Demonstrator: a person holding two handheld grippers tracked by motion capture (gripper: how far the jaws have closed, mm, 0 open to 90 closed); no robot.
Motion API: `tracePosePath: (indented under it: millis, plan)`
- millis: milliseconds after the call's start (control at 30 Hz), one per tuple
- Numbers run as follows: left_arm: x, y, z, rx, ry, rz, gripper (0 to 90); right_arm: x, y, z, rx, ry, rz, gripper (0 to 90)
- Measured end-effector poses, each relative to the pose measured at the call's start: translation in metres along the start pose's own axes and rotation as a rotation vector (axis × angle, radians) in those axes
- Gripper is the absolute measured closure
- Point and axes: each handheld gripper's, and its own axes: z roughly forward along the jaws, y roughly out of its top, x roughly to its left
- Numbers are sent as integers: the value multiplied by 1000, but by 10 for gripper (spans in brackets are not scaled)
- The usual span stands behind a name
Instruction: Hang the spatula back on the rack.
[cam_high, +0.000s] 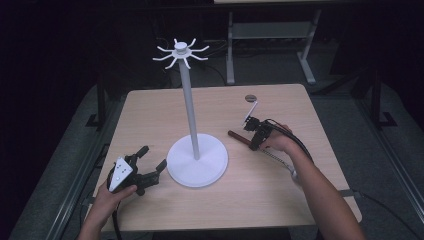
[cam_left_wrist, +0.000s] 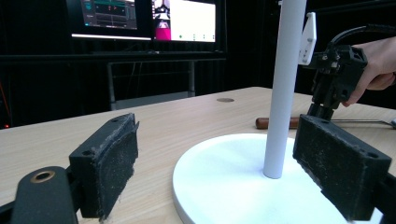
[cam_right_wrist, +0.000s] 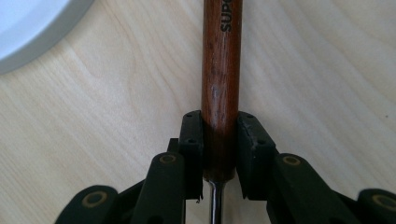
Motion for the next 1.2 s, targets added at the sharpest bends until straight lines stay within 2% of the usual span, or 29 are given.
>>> tracePosePath:
  millis: [200,467,700,800,933,1000,1200]
  plan:
    - [0,0,0,-1,-2,-1,133,-4,-8,-9,-105,35,20,733]
    - [-1,0,0,-1,1,3,133,-2,-18,-35,-279,51,28,732]
    - [-1,0,0,-1,3,3,133,1,-34,-54,-428,63,41,732]
    - [0,0,0,2,5,4,133,1,-40,-59,-467,73,62,732]
    - [0,0,0,2,6,2,133,1,-47,-67,-539,90,58,732]
    - [-1,0,0,0,5,4,133,0,-51,-71,-571,84,47,732]
    - [0,0,0,0,5,0,133,-1,-61,-78,-633,98,49,732]
